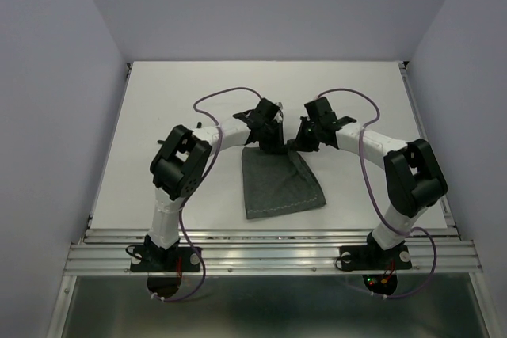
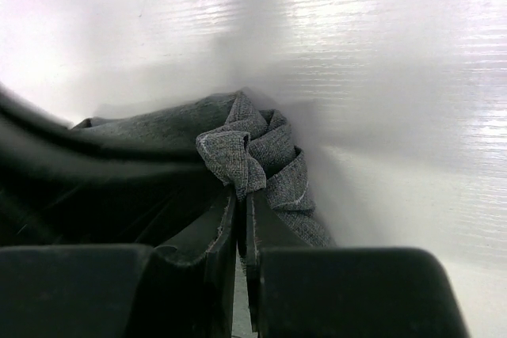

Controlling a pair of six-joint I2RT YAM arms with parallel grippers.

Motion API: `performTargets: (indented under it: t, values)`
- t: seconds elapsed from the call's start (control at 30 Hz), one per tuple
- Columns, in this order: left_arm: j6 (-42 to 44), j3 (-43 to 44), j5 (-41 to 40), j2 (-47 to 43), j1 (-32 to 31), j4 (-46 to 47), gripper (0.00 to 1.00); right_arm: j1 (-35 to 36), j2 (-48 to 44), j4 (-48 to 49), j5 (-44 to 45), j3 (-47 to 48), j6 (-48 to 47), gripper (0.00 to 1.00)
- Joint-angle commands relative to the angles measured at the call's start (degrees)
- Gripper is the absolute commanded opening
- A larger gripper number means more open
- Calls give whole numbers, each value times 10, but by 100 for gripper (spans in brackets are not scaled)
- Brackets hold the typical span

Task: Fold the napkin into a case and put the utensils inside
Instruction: Fold the lower triangle-folded napkin at the center of the board.

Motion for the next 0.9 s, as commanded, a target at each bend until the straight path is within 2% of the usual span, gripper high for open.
performTargets:
  t: [0.0,0.43,0.87]
  values:
    - [21,-23,-13,-93,0,-18,30,7,0,2,23,20,11,1]
    - [36,-82,-22,-70,15,-3,29,7,11,-15,31,41,16,1]
    - [33,-126,-9,-60,15,21,28,43,44,-15,57,63,49,1]
